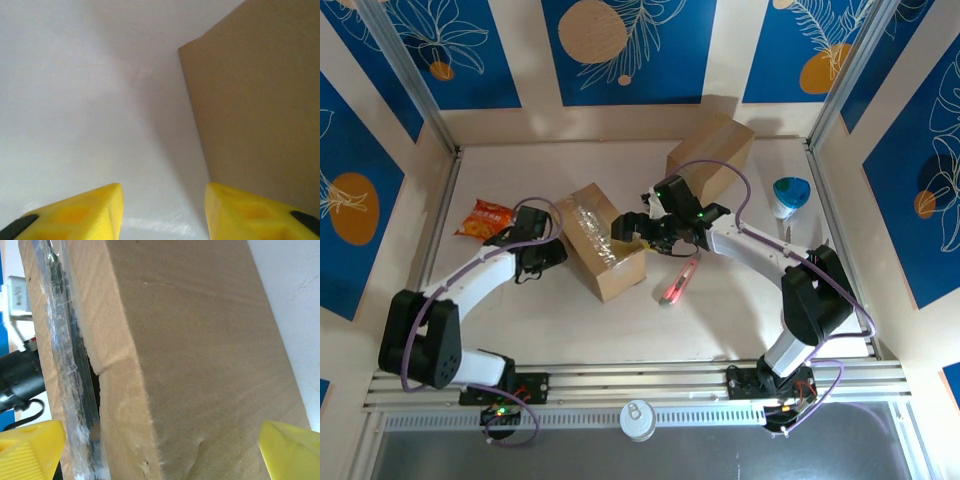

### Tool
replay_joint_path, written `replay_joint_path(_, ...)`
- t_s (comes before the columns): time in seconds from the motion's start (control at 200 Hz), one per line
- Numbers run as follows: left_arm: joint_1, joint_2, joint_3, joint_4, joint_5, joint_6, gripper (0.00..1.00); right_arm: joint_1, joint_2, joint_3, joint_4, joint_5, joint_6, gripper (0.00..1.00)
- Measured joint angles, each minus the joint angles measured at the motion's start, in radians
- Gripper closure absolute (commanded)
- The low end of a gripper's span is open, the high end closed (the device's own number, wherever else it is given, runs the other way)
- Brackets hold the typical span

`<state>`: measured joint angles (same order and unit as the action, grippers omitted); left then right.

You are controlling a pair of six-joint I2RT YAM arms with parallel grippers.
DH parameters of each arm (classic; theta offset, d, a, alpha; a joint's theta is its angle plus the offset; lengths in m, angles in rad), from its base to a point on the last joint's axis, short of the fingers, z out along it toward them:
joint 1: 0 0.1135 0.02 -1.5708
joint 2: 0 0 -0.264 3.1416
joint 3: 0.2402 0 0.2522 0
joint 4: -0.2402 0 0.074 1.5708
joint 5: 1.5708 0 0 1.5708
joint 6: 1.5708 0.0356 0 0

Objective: Unpack the express box

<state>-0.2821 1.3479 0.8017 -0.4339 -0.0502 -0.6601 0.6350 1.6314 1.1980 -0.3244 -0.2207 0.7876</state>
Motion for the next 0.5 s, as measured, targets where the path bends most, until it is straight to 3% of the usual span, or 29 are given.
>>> replay_joint_path(0.275, 0.007, -0.246, 0.072, -0.215, -0.066, 0.054, 0.16, 0.0, 0.026, 0.039, -0.001, 0.002, -0.007, 0.01)
replay_joint_path(0.36, 0.008, -0.291, 0.106, -0.248, -0.041, 0.056, 0.09, 0.0, 0.055, 0.078, 0.0, 0.0, -0.015, 0.01)
replay_joint_path(0.5, 0.01, -0.306, 0.15, -0.26, 0.038, 0.064, 0.05, 0.0, 0.094, 0.109, -0.002, -0.007, -0.024, 0.01)
